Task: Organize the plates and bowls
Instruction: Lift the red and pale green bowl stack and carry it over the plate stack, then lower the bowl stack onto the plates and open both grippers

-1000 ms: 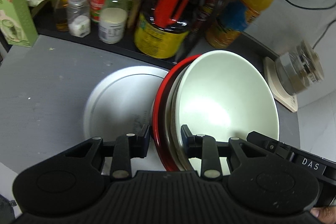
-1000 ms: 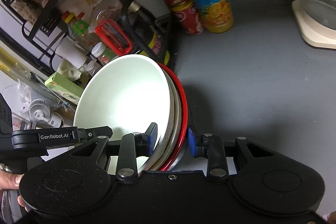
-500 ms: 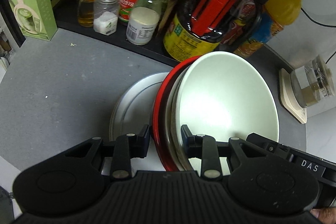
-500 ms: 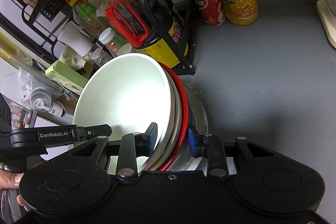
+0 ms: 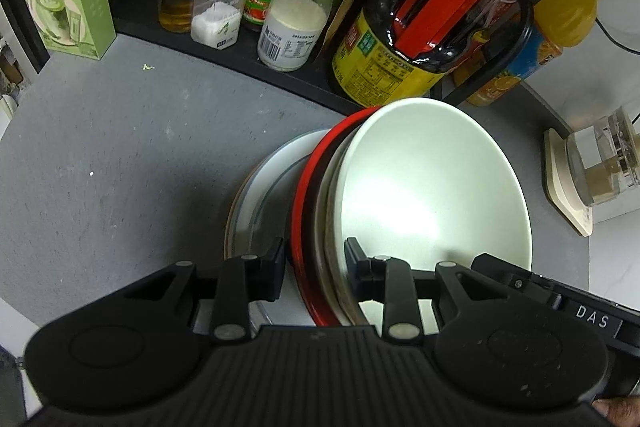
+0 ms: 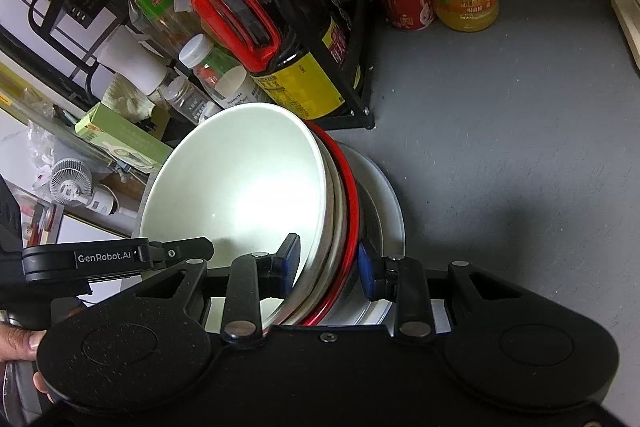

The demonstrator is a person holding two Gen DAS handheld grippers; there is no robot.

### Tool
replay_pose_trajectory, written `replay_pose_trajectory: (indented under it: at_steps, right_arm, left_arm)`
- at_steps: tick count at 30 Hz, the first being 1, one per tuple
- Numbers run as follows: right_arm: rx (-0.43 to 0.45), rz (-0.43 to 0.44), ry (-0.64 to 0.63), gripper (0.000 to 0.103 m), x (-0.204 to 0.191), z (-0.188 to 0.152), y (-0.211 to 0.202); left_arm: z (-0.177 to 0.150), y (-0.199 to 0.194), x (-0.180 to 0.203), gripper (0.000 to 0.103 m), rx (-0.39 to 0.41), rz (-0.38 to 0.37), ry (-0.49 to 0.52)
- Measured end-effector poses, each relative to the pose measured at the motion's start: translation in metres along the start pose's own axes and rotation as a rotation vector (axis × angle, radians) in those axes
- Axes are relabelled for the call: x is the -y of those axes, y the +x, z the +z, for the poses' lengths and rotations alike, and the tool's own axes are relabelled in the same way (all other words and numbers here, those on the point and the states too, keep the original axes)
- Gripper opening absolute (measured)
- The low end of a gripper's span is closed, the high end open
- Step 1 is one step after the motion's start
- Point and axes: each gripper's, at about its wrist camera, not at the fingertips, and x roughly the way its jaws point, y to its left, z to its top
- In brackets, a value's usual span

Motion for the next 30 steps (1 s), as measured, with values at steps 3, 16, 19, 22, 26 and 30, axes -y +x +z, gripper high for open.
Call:
replay_pose_trajectory:
  at_steps: [3,16,19,22,26,30]
  right_arm:
    - [0.003,0.001,0.001,0.031,0.0,0.0,0.001]
    - [0.013,0.006,0.006,0.032,-0.001,-0.001,0.002]
    - [0.016,0.019,0.025,0.034,0.002,-0.002,0.001]
    - [0.032,0.022,0.039,0.04,0.003,-0.006,-0.006]
    - [0.077,0.0,0.029,0.056,0.007,-0.014,-0.025]
    - [0.124,-0.017,0.039,0.071,0.015,-0.024,-0.049]
  left_arm:
    - [-0.001,0.001,-0.001,0.029,0.004,0.005,0.001]
    - [-0.002,0.003,-0.003,0.029,-0.005,0.015,-0.026]
    - [-0.001,0.004,-0.001,0.029,-0.004,0.026,-0.018]
    - [-0.002,-0.002,0.003,0.033,0.026,0.036,-0.014]
    - [-0.008,-0.013,0.007,0.045,0.068,0.073,-0.009]
    - [-0.019,-0.029,0.012,0.061,0.108,0.08,-0.017]
